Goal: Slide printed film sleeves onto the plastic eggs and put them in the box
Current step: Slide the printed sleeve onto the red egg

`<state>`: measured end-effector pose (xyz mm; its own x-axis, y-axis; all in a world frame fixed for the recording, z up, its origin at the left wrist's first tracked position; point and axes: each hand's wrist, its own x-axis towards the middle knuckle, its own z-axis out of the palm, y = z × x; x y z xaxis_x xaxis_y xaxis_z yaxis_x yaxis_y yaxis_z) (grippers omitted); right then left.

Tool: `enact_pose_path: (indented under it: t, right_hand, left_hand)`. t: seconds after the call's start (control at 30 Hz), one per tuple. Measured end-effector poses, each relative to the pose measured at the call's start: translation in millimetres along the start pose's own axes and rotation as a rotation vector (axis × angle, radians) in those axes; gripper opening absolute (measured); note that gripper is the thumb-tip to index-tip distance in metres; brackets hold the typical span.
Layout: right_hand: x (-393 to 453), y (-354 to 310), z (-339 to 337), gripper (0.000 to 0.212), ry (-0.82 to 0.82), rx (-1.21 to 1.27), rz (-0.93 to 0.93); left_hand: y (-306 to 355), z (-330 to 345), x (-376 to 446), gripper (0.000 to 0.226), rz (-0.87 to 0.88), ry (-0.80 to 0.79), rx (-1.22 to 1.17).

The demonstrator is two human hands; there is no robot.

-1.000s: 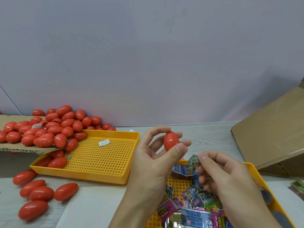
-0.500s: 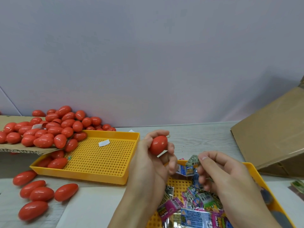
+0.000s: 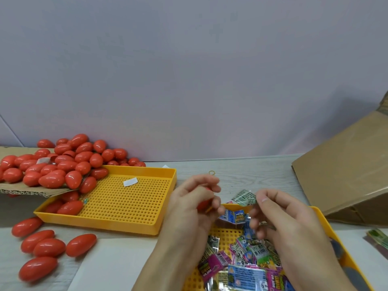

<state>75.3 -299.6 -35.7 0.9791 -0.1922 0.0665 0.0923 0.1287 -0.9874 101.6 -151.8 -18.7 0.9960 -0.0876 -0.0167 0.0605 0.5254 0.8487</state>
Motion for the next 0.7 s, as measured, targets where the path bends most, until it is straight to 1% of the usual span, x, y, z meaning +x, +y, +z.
enact_pose_path:
  t: [0.03,0.1,0.2,0.23,0.33,0.43,0.53,0.57,0.63,0.7]
  right_hand:
    - [0.3,0.0,-0.2,0.03,0.004,0.005,-0.013]
    - [0.8,0.6,-0.7,0.029,-0.001,0.015,-0.026]
    - [0.3,0.5,-0.6,0.027,-0.03,0.016,-0.034]
    - [0.2,0.1,-0.5,0.028,-0.034,0.021,-0.034]
    - [0.7,-1.0,-0.5,0.034,-0.024,0.063,-0.025]
    - [1.4,0.3,-0.7,0.034,-0.037,0.048,-0.014]
    - [3.2,3.4,-2.2,0.033,-0.044,0.019,0.009]
    - [3.1,3.6,-2.1,0.029,-0.045,0.009,0.009]
    - [2.4,3.5,-1.5,0.014,-0.05,-0.014,0.005]
    - [-0.6,1.7,-1.5,0.023,-0.059,-0.074,-0.03]
  left_hand:
    - [-1.9,0.5,0.0,0.019,-0.006,-0.027,0.05]
    - [-5.2,2.5,-1.1,0.012,-0.006,-0.097,0.17]
    - [-9.7,2.4,-2.7,0.02,0.008,-0.155,0.367]
    - [-10.4,1.9,-2.5,0.022,0.012,-0.15,0.384]
    - [-8.4,1.2,-1.8,0.029,0.001,-0.133,0.333]
    - [-6.6,1.3,-2.1,0.016,0.014,-0.177,0.36]
    - [-6.5,1.3,-2.5,0.016,0.029,-0.162,0.387]
    - [-6.4,1.1,-2.4,0.017,0.04,-0.152,0.4]
    - [-5.9,1.4,-3.0,0.017,0.079,-0.146,0.463]
    - [-5.4,2.0,-3.9,0.017,0.124,-0.159,0.563]
